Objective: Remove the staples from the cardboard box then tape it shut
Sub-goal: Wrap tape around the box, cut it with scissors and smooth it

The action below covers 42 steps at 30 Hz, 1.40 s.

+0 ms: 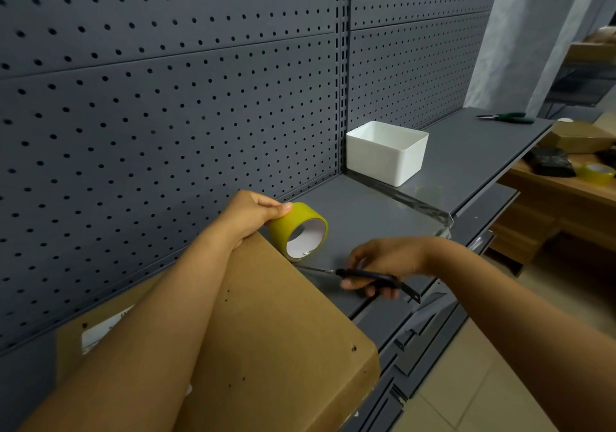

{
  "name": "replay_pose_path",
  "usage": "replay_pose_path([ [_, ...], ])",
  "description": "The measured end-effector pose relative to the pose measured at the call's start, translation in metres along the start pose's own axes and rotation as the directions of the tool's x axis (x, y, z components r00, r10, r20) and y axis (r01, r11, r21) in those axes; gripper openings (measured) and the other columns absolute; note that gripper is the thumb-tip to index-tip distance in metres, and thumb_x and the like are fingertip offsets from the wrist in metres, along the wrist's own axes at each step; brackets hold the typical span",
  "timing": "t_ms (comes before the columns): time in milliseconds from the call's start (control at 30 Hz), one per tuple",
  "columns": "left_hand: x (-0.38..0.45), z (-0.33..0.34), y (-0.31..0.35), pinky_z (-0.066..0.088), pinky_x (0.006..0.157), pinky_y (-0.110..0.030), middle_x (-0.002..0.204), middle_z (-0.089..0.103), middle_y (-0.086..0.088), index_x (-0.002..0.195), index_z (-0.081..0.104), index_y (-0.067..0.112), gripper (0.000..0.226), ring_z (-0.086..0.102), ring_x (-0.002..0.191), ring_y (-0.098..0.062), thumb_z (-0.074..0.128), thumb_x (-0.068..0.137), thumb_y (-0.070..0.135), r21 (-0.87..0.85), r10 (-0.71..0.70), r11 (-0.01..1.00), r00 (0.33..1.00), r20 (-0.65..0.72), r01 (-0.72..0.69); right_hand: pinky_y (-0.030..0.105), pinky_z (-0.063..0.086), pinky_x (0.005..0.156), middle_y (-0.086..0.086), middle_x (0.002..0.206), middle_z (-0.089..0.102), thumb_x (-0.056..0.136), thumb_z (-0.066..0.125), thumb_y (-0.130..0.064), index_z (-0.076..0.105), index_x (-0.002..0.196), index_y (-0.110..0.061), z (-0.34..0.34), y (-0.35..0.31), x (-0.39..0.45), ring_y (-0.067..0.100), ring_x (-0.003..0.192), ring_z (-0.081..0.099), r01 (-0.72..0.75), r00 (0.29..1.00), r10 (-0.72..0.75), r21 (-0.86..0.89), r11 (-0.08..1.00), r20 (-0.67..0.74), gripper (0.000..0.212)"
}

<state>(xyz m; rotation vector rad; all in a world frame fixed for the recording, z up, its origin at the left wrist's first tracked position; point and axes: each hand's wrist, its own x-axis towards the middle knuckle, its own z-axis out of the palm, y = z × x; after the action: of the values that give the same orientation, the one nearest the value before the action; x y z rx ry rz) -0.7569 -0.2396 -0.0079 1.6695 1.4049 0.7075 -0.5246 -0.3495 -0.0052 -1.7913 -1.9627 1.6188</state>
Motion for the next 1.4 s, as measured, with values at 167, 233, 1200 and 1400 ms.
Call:
replay_pose_path([
  [167,0.0,0.0,-0.001,0.043,0.104,-0.043,0.113,0.069,-0.004,0.108,0.072,0.016,0.037,0.061,0.109,-0.022,0.073,0.08,0.039,0.016,0.019,1.0,1.0,-0.002,-0.019,0.034,0.051,0.087,-0.004,0.099,0.062,0.08,0.071,-0.038,0.059,0.108,-0.03,-0.024,0.013,0.003,0.019,0.092,0.059,-0.133,0.947,0.01,-0.367,0.921,-0.32,0.032],
  [233,-0.001,0.0,0.0,0.044,0.101,-0.039,0.11,0.07,-0.004,0.108,0.073,0.015,0.036,0.062,0.106,-0.02,0.072,0.08,0.038,0.014,0.026,1.0,1.0,-0.001,-0.026,0.034,0.049,0.086,0.0,0.106,0.059,0.085,0.065,-0.032,0.056,0.115,-0.028,-0.03,0.018,0.004,0.022,0.096,0.057,-0.202,0.924,0.034,-0.413,0.888,-0.38,0.032],
  [1200,-0.018,0.002,0.013,0.055,0.076,-0.033,0.081,0.073,-0.002,0.084,0.076,0.021,0.022,0.068,0.079,-0.014,0.062,0.09,0.038,0.36,0.266,0.92,0.921,-0.284,-0.155,0.031,0.042,0.075,-0.001,0.089,0.056,0.092,0.059,-0.038,0.055,0.104,-0.013,-0.047,-0.039,0.085,0.016,0.083,0.052,0.427,0.846,-0.458,-0.17,0.888,-0.273,0.028],
  [1400,-0.053,-0.012,0.012,0.054,0.069,-0.045,0.073,0.069,-0.003,0.08,0.073,0.021,0.037,0.063,0.067,-0.019,0.05,0.095,0.045,0.553,0.261,0.833,0.898,-0.355,-0.024,0.027,0.036,0.064,0.003,0.091,0.057,0.083,0.071,-0.023,0.05,0.09,-0.015,-0.048,-0.037,0.088,0.018,0.082,0.051,0.403,0.769,-0.552,-0.427,0.81,-0.321,0.023],
])
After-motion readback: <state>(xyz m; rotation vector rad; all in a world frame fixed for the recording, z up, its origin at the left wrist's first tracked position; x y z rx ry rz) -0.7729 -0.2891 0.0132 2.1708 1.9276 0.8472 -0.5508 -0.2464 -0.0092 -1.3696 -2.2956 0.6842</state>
